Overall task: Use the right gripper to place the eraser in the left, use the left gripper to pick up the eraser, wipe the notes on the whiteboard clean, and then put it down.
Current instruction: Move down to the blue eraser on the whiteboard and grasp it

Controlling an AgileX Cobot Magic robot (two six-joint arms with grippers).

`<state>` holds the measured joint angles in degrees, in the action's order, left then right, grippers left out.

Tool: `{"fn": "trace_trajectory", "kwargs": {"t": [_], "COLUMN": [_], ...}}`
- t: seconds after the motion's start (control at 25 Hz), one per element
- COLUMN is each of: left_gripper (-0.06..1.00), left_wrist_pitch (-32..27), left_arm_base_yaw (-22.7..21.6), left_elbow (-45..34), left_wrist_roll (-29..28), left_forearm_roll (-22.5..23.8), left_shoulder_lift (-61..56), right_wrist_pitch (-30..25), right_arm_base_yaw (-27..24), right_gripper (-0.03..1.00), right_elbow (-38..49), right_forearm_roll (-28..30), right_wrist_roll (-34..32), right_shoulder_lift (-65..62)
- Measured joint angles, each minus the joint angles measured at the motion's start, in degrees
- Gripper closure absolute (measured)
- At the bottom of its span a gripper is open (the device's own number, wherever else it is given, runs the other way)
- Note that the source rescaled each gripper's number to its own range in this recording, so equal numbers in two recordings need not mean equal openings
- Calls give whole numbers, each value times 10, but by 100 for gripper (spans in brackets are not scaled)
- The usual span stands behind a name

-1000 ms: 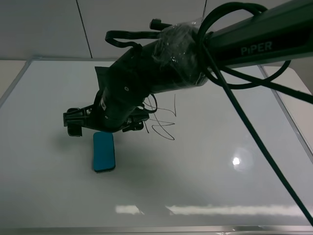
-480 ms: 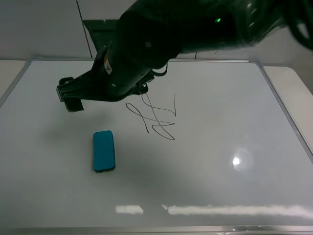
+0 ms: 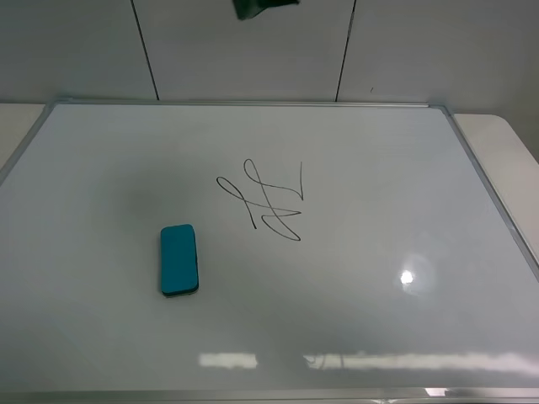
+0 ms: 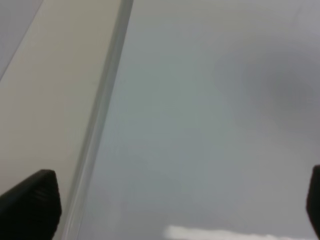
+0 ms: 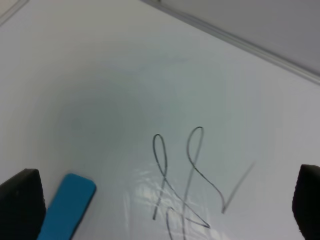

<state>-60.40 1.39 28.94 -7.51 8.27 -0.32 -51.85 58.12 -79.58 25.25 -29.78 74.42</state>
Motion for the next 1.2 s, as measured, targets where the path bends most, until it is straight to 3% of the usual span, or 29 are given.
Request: {"fn": "trace_trajectory", "kwargs": {"t": [0.16, 0.24, 0.44, 0.72, 0.88, 1.04, 1.2], "left_gripper": [-6, -6, -6, -6, -6, -6, -6], "left_wrist_pitch": [0, 0, 0, 0, 0, 0, 0], "left_arm_base_yaw": [0, 0, 0, 0, 0, 0, 0], "left_elbow": [0, 0, 0, 0, 0, 0, 0], "left_wrist_roll": [0, 0, 0, 0, 0, 0, 0], "left_forearm_roll": [0, 0, 0, 0, 0, 0, 0], "left_shoulder_lift": [0, 0, 0, 0, 0, 0, 0], "right_wrist_pitch": [-107, -134, -152, -177, -177, -176, -134], "right_arm_base_yaw": [0, 0, 0, 0, 0, 0, 0], "right_gripper": [-3, -3, -3, -3, -3, -3, -3], "right_elbow": [0, 0, 0, 16, 95, 228, 349], "right_forearm_roll": [18, 27, 24, -49, -92, -106, -129], "right_wrist_roll": [19, 36, 92, 164, 194, 196, 191], "right_shoulder_lift": [-100, -154, -263, -354, -392, -437, -493]}}
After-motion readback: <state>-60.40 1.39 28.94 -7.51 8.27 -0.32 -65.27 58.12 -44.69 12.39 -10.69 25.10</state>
